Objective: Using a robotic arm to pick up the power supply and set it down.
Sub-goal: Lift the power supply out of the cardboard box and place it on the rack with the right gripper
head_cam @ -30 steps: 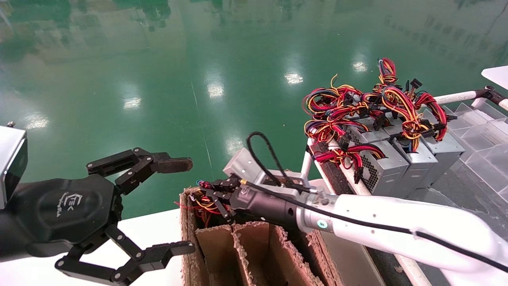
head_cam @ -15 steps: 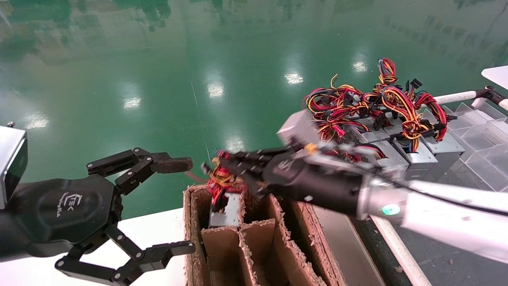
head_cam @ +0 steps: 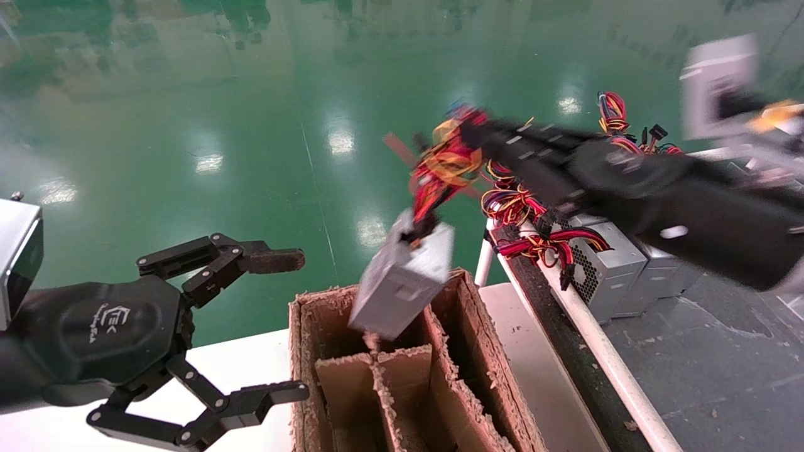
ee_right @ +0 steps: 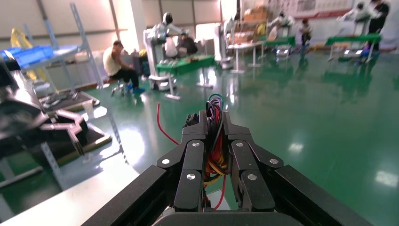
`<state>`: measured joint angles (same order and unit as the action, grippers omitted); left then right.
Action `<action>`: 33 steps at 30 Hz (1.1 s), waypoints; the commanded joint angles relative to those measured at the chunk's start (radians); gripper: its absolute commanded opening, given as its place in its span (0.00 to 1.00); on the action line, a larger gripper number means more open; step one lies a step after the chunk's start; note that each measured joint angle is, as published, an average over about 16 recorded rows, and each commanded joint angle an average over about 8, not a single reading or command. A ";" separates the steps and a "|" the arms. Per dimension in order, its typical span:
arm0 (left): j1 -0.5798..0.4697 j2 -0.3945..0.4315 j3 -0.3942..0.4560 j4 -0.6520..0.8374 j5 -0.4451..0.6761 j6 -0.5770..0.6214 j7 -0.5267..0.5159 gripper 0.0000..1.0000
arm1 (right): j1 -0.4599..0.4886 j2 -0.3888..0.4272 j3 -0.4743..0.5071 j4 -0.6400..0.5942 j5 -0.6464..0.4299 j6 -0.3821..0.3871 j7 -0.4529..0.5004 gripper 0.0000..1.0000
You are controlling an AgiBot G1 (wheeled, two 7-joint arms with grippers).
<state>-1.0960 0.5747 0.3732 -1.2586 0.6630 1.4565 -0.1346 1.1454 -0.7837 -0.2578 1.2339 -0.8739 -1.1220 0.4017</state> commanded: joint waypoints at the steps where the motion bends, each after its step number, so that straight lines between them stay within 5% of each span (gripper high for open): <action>1: 0.000 0.000 0.000 0.000 0.000 0.000 0.000 1.00 | 0.000 0.026 0.031 -0.017 0.040 -0.030 -0.016 0.00; 18: 0.000 0.000 0.000 0.000 0.000 0.000 0.000 1.00 | 0.141 0.223 0.071 -0.427 0.156 -0.452 -0.086 0.00; 33: 0.000 0.000 0.000 0.000 0.000 0.000 0.000 1.00 | 0.155 0.400 -0.002 -0.612 0.186 -0.458 -0.206 0.00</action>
<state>-1.0961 0.5746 0.3735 -1.2586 0.6629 1.4564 -0.1345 1.3029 -0.3931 -0.2598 0.6226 -0.6896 -1.5818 0.1993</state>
